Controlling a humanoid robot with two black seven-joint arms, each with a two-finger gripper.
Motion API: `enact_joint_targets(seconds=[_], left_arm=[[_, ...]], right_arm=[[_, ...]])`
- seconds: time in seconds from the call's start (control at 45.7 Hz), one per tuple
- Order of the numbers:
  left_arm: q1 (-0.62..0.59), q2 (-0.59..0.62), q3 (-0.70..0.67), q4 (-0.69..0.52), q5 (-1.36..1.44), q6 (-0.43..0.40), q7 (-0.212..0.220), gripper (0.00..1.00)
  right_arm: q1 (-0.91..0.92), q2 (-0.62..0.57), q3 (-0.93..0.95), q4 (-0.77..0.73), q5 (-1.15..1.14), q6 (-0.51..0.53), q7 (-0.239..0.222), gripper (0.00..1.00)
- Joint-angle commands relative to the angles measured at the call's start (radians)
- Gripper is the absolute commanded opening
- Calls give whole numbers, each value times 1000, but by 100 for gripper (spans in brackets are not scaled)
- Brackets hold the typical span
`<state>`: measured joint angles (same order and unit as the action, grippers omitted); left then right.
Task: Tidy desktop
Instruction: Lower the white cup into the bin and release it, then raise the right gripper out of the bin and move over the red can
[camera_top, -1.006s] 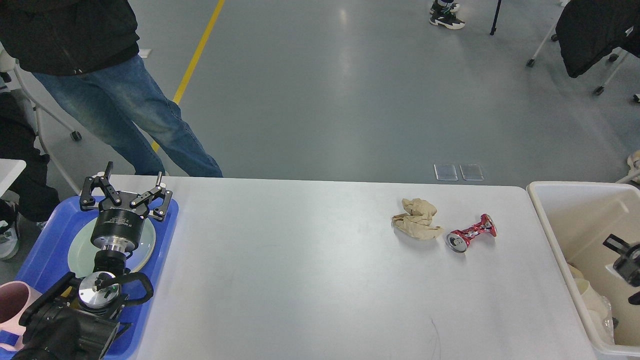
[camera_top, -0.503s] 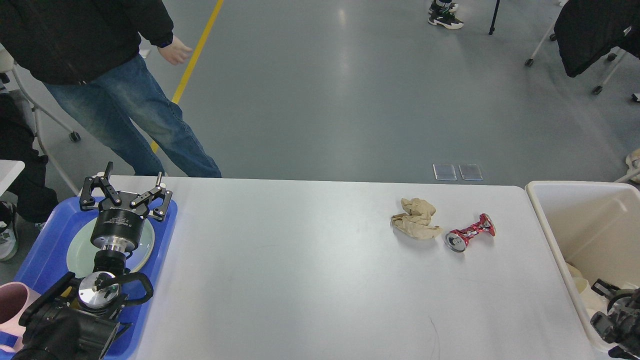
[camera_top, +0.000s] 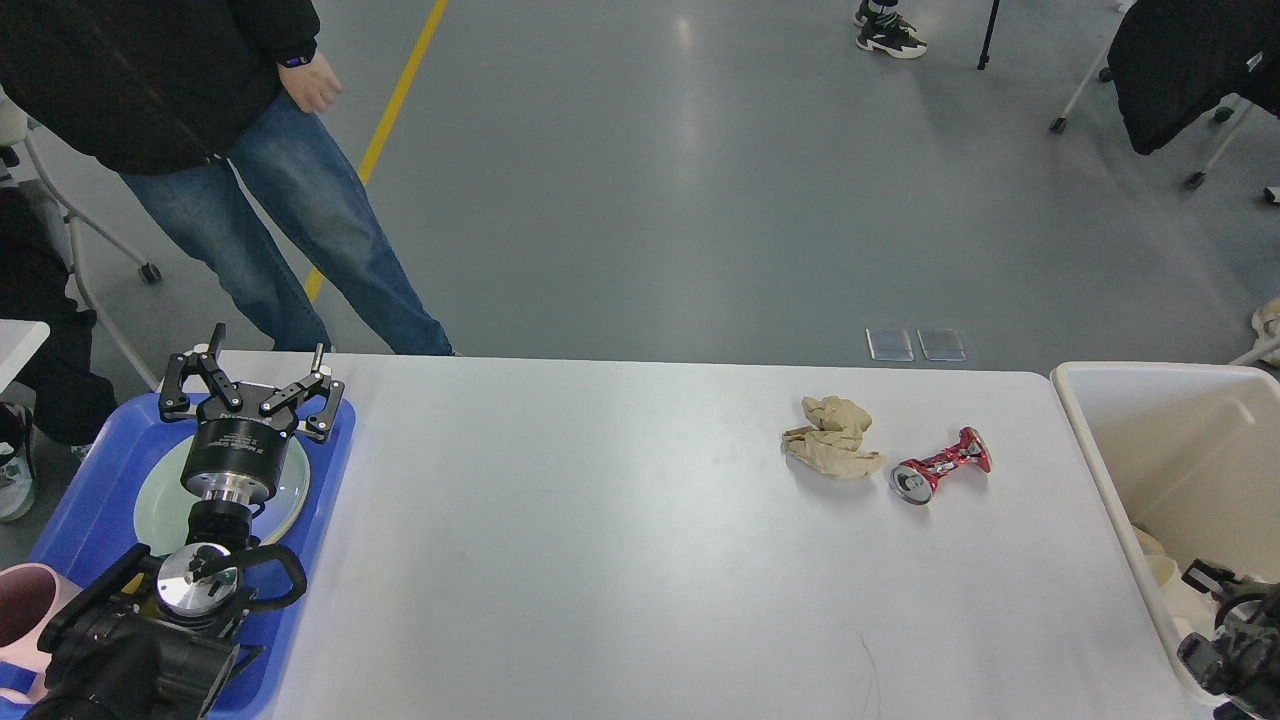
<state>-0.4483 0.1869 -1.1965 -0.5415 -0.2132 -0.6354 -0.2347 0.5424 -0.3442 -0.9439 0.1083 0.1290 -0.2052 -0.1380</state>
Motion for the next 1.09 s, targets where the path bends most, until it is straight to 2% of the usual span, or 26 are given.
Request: enact_joint_targets(seconds=[0.0, 0.328, 0.481, 0.765, 0.875, 0.984, 1.071], left_arm=[[0, 0, 0, 0, 0, 0, 2, 96], [-1, -1, 0, 0, 0, 0, 0, 96], [-1, 0, 0, 0, 0, 0, 0, 96], [-1, 0, 0, 0, 0, 0, 0, 96], [-1, 0, 0, -2, 0, 0, 2, 96], [-1, 0, 0, -2, 1, 0, 2, 96], [-1, -1, 0, -2, 0, 0, 2, 96]], right_arm=[[7, 2, -1, 2, 0, 7, 11, 100], [22, 1, 1, 17, 0, 26, 32, 100], [120, -51, 2, 132, 0, 78, 31, 100], [442, -167, -44, 386, -25, 288, 18, 100], [589, -179, -122, 476, -77, 381, 18, 100], [789, -176, -220, 622, -109, 497, 17, 100], [947, -165, -297, 764, -114, 547, 15, 100]])
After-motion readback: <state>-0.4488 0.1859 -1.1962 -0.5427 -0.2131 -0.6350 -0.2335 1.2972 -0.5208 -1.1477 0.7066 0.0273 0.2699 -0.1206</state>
